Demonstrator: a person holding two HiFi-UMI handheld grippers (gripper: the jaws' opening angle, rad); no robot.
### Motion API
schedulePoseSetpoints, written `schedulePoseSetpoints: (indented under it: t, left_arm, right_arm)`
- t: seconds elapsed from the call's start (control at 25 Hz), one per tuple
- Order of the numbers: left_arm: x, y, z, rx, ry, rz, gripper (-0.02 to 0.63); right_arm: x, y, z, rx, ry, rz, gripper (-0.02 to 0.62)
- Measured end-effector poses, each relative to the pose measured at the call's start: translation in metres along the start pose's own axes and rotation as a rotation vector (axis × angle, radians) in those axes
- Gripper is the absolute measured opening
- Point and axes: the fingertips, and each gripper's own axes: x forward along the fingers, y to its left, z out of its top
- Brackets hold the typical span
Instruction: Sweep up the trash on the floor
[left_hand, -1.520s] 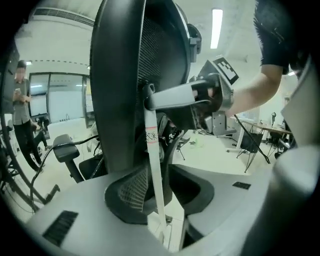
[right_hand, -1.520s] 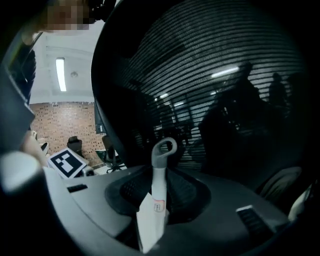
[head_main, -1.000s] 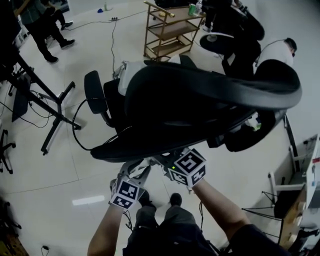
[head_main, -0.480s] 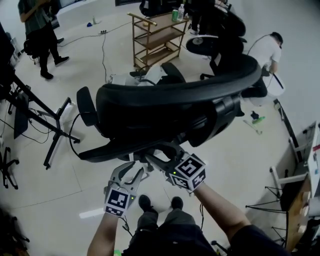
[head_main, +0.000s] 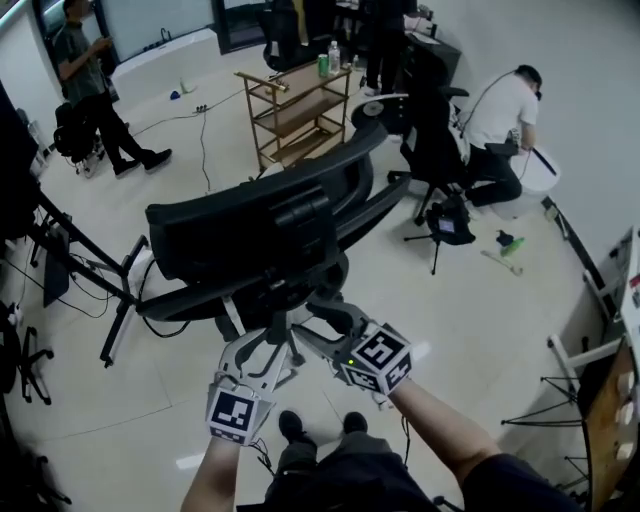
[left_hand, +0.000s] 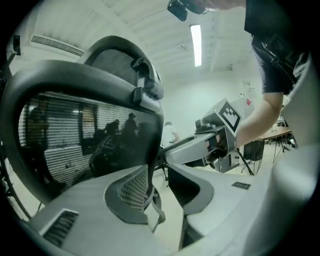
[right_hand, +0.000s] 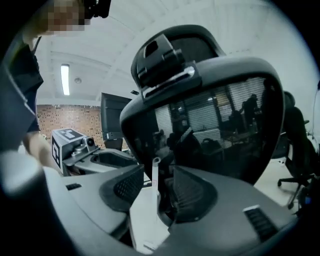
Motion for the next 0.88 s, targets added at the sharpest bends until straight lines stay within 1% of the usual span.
schedulePoseSetpoints:
  t: [0.16,0.2,0.28,0.4,0.48,0.56,0.68,0.8,0.88]
  left_arm:
    - [0.006,-0.026,0.04,0.039,-0.032,0.011,0.118]
    - [0.008,-0.033,0.051,0.051,-0.046,0.015,0.118]
    - [0.012,-0.047,0.077,0.063,-0.079,0.019,0.118]
    - [0.02,-0.072,0.116,0.068,-0.116,0.003,0.118]
    - [0.025,-0.086,0.135,0.079,-0.135,-0.012,0.118]
    - [0.031,-0.098,0.146,0.081,-0.136,-0.037,0.118]
    - [0.044,-0.12,0.158,0.063,-0.113,-0.103,0.118]
    - [0.053,-0.131,0.174,0.087,-0.137,-0.143,0.118]
    - [0.05,-0.131,0.182,0.083,-0.148,-0.168,0.118]
  right_arm:
    - [-0.048,-0.006,0.026,-0.017,-0.064,0.002,0.198]
    - [-0.061,-0.007,0.033,-0.024,-0.081,0.006,0.185]
    - [-0.086,-0.008,0.046,-0.037,-0.112,0.017,0.181]
    - [-0.124,-0.01,0.066,-0.043,-0.159,0.025,0.179]
    - [-0.146,-0.012,0.076,-0.037,-0.191,0.028,0.176]
    - [-0.164,-0.012,0.083,-0.031,-0.213,0.028,0.169]
    - [-0.182,-0.014,0.086,-0.038,-0.226,0.009,0.169]
    - [-0.192,-0.013,0.089,-0.036,-0.23,-0.019,0.169]
    - [-0.195,-0.007,0.091,-0.038,-0.232,-0.036,0.169]
